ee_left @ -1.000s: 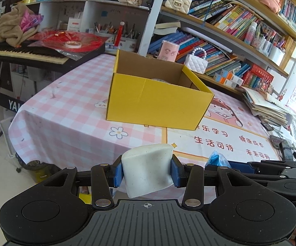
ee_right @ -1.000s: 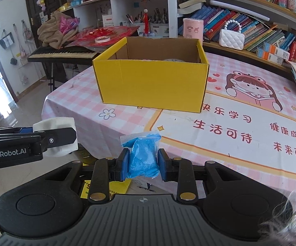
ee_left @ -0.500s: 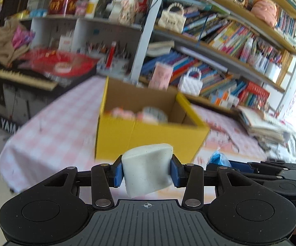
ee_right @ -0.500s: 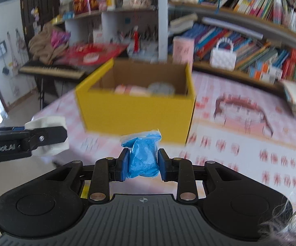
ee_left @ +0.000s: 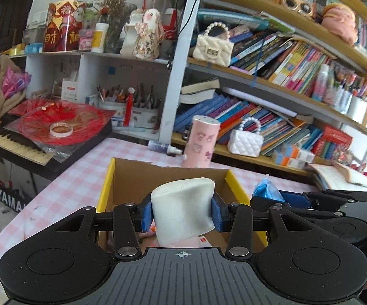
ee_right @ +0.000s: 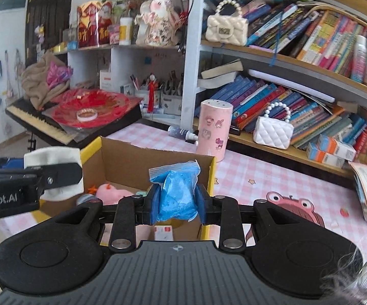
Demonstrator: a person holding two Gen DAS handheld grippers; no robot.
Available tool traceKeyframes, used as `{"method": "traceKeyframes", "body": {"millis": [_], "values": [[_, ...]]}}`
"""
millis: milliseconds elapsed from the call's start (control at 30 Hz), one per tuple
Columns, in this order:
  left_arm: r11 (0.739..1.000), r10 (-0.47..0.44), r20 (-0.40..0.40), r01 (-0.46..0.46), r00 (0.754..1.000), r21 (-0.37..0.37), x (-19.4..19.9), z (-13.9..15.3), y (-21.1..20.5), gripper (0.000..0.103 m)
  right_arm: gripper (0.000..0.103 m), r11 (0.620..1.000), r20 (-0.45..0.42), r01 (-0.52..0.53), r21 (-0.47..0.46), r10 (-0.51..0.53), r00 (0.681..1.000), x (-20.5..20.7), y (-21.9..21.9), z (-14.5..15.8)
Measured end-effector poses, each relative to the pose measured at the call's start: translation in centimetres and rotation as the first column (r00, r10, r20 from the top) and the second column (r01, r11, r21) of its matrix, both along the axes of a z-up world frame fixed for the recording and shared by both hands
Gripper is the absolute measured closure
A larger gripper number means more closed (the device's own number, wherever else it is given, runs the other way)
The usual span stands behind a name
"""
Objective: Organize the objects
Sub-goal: 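Carry the foam block and blue bag over the yellow box with both grippers, then open the left gripper to drop the foam block while the right gripper releases the blue bag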
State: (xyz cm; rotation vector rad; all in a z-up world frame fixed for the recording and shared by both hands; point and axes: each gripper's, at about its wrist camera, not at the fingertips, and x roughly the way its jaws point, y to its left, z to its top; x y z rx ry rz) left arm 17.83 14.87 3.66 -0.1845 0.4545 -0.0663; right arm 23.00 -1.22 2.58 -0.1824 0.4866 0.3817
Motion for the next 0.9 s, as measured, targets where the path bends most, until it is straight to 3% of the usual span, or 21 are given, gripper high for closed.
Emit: {"method": "traceKeyframes", "body": {"millis": [333,700,900], "values": [[0.997,0.023,-0.113,-0.015,0.993,0.072,4.7,-3.7,-0.6,0.061,0.076,0.988,-0.09,-0.095,-0.123,0.084,0.992,5.4,2.0,-3.9],[0.995,0.028,-0.179,-0.011,0.983,0.098,6.8,-5.8,-0.6,0.061,0.076,0.97,-0.182,-0.173,-0.168,0.142,0.973,7.1,3.0,-6.4],[0.995,0.024,-0.187,-0.007,0.982,0.095,7.3,-6.0,-0.5,0.059,0.075,0.952,-0.187,-0.209,-0.224,0.168,0.968,7.2,4.1,-6.8]]}}
